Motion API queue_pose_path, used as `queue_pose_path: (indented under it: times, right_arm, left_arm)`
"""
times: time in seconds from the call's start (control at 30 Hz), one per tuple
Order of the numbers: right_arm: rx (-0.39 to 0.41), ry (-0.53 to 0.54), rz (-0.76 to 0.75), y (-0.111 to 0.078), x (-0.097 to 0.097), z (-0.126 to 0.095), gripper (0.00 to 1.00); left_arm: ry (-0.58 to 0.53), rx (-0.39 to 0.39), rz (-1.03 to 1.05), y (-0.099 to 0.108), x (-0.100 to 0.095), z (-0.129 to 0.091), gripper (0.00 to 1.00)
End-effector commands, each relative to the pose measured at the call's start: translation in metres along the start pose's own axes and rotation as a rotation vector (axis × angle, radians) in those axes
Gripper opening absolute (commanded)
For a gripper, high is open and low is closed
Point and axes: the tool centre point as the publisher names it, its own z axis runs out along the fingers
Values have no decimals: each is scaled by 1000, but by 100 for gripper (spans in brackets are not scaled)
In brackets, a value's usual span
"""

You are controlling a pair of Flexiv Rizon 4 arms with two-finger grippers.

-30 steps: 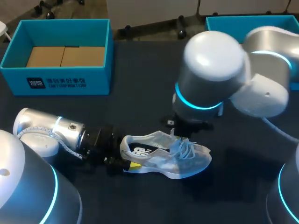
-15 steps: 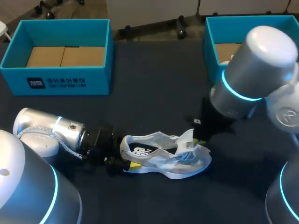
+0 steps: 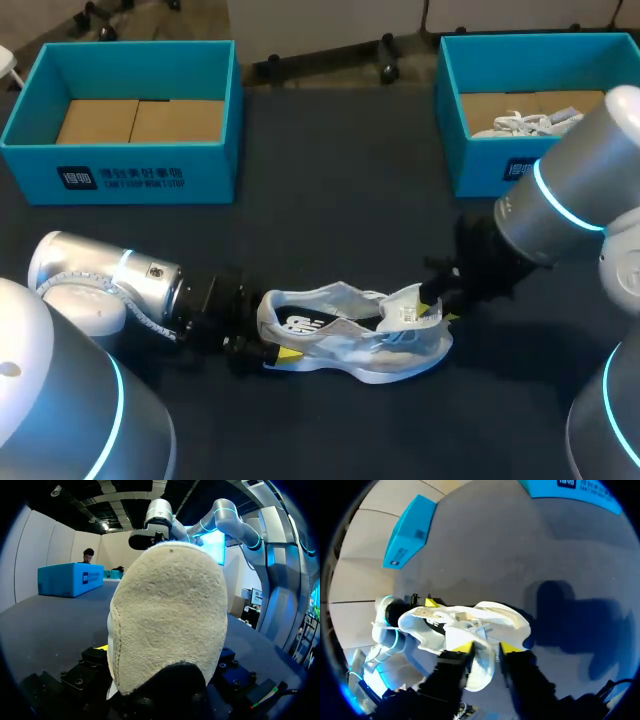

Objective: Take the shoe out of the shoebox, open the shoe tongue, remove and reinsert the insole, then place the shoe into the shoebox

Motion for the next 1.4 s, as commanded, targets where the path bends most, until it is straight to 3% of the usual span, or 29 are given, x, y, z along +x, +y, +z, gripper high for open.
queue_pose_path:
  times: [0.03,0.07,0.13,0.27,0.33,0.47,0.63,0.67,0.7,0.73,0.77,1.03,1.27,1.4]
  right_arm:
    - [2,50,40,-5,-2,-12,60]
    - [-3,21,46,-7,1,-20,75]
    - [-22,-18,41,-11,6,-37,87]
    - [-43,-114,35,-17,22,-64,100]
    - [-34,-193,39,-19,34,-72,100]
    - [-43,-253,-20,-20,59,-83,100]
    - [18,-339,-144,-15,92,-85,100]
    - [26,-354,-173,-13,98,-86,90]
    - [37,-361,-213,-12,104,-85,58]
    - [43,-372,-250,-11,109,-84,34]
    - [46,-377,-277,-10,113,-82,0]
    - [66,-267,-663,-9,135,-68,0]
    - [151,-217,-1292,-31,166,-57,0]
    - [151,-217,-1292,-31,166,-57,0]
  left_arm:
    - [-1,0,1,1,1,0,0]
    - [-1,0,1,1,1,0,0]
    - [-1,0,1,1,1,0,0]
    - [-1,0,1,1,1,0,0]
    - [-1,0,1,1,1,0,0]
    - [-1,0,1,1,1,0,0]
    - [-1,0,1,1,1,0,0]
    - [-1,0,1,1,1,0,0]
    - [-1,0,1,1,1,0,0]
    - [-1,0,1,1,1,0,0]
    - [-1,0,1,1,1,0,0]
    - [-1,0,1,1,1,0,0]
    - [-1,0,1,1,1,0,0]
    - [-1,0,1,1,1,0,0]
